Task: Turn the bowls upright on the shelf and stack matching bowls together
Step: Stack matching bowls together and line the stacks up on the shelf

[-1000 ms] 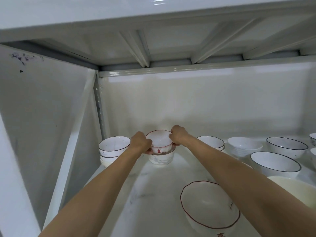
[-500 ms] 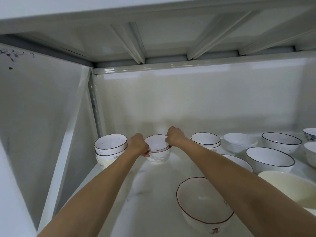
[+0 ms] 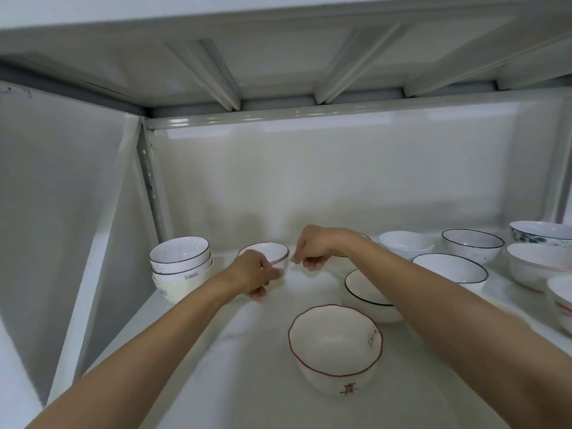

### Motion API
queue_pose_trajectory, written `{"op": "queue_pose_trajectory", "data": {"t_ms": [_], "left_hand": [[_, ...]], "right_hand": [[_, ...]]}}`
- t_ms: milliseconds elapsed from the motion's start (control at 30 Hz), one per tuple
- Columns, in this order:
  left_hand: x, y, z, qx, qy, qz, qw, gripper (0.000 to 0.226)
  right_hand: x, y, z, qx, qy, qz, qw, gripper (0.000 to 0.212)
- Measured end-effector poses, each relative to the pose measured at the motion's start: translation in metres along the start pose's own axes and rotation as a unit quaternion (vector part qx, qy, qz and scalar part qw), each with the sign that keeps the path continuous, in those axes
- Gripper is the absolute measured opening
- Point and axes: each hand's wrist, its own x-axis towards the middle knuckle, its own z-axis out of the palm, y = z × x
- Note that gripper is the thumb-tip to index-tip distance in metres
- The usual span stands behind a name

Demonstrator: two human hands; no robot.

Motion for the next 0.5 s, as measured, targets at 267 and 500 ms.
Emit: {"op": "queue_pose_trajectory", "data": {"t_ms": [267, 500], "left_hand": [[-0.059, 0.015, 0.013, 0.026, -0.372, -0.061, 0.926, 0.053], [-0.064, 0.015, 0.017, -0.036, -0.408, -0.052, 0.911, 0.042]], "right_hand": [[-0.050, 0.020, -0.011, -0.017, -0.273, -0.015, 0.962, 0.041], [-0.055, 0.012, -0.004, -0.112, -0.320, -0.025, 0.941, 0.035]]}}
